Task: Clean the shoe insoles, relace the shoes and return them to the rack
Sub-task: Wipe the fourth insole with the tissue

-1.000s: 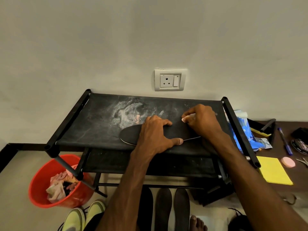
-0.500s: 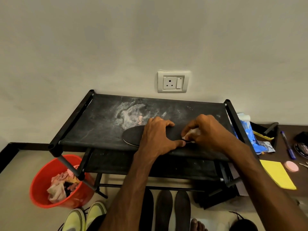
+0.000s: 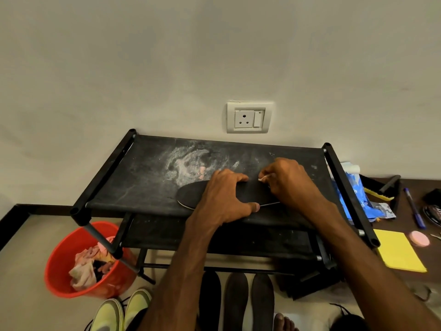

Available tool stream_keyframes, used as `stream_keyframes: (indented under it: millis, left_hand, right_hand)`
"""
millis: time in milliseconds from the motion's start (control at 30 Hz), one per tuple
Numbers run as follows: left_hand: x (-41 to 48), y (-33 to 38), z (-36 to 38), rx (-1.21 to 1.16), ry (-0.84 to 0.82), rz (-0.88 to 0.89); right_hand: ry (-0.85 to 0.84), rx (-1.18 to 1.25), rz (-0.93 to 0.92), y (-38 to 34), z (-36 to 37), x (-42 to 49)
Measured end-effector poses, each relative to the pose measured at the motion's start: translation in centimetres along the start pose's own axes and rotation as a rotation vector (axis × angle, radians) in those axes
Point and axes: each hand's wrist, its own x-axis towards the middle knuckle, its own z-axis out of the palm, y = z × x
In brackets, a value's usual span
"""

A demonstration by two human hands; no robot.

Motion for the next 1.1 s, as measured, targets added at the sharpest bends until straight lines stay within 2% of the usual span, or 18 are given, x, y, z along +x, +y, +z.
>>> stream_keyframes:
  millis: [167, 267, 333, 467, 533, 700, 933, 1100]
  left_hand:
    - [0.0, 0.0, -0.1, -0.015, 0.013, 0.001]
    - [0.0, 0.1, 0.1, 0.003, 0.022, 0.015]
    - [0.1, 0.0, 0.2, 0.025, 0.025, 0.028]
    - [0.1, 0.1, 0.3, 0.039, 0.015, 0.029]
    - [0.1, 0.1, 0.3, 0.039, 0.016, 0.02]
    - [0.1, 0.0, 0.4, -0.085, 0.033, -0.017]
    - [0.2, -0.2, 0.5, -0.11, 0.063, -0.007]
    - [0.2, 0.0, 0.4, -0.103, 0.032, 0.003]
  right_hand:
    - [-0.158, 0.071, -0.125, 0.0, -1.1, -2.0]
    - [-0.211, 0.111, -0.12, 0.3, -1.3, -2.2]
    - [-0.138, 0.112, -0.096, 0.4, -0.8, -1.8]
    - [0.108, 0.099, -0.006, -0.2, 0.6, -0.6]
    - [0.161, 0.09, 0.016, -0.7, 1.0, 0.2]
    - [0.014, 0.024, -0.051, -1.2, 0.8, 0.2]
    - [-0.179, 0.118, -0.196, -0.5, -1.5, -2.9]
    - [-0.104, 0.166, -0.153, -0.8, -0.7, -1.9]
